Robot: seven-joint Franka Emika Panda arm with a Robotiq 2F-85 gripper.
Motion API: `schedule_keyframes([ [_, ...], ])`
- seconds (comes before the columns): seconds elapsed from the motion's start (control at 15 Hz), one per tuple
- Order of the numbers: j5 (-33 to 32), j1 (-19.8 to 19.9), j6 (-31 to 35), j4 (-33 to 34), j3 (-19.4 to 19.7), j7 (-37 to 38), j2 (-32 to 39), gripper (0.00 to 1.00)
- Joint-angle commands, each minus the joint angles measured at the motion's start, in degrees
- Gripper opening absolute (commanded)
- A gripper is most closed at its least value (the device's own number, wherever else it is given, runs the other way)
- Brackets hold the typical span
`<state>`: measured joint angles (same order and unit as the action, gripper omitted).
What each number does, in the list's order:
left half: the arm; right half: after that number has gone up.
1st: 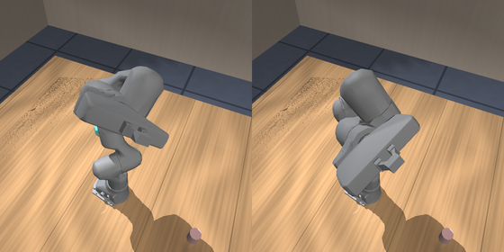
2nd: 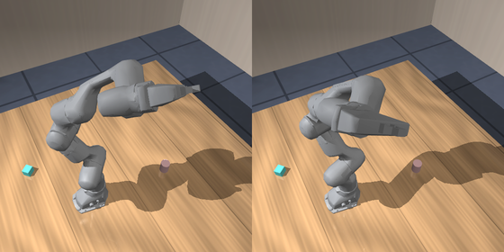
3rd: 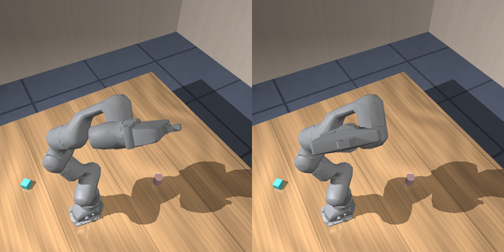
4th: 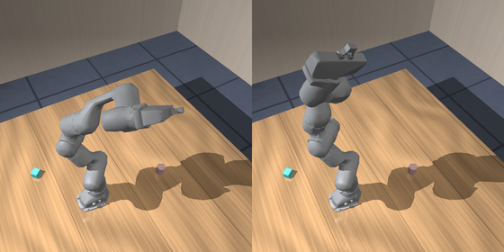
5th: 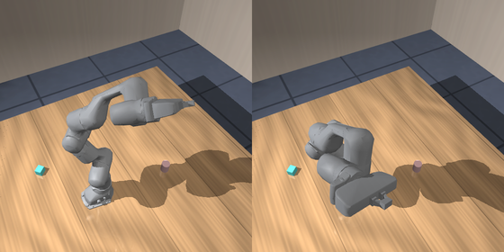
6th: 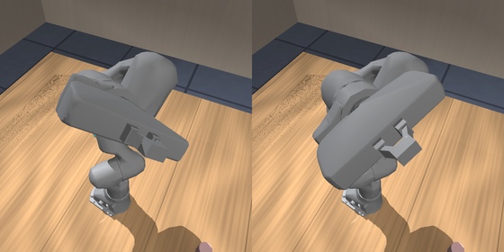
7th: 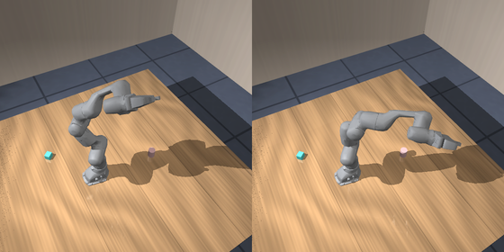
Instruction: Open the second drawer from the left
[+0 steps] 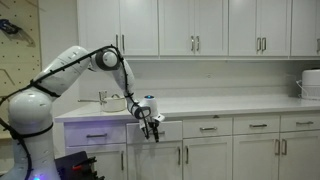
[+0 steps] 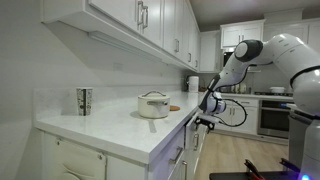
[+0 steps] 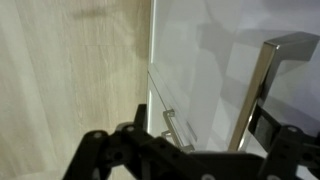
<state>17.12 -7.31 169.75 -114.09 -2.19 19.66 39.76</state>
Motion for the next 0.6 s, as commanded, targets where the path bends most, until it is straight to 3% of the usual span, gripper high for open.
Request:
schedule_keyframes([
  [0.0, -2.82, -0.69, -4.62, -0.69, 4.49, 0.03, 2.88, 1.0],
  [0.53, -2.33, 0.44, -3.28, -4.08, 5.3, 0.38, 0.53, 1.0],
])
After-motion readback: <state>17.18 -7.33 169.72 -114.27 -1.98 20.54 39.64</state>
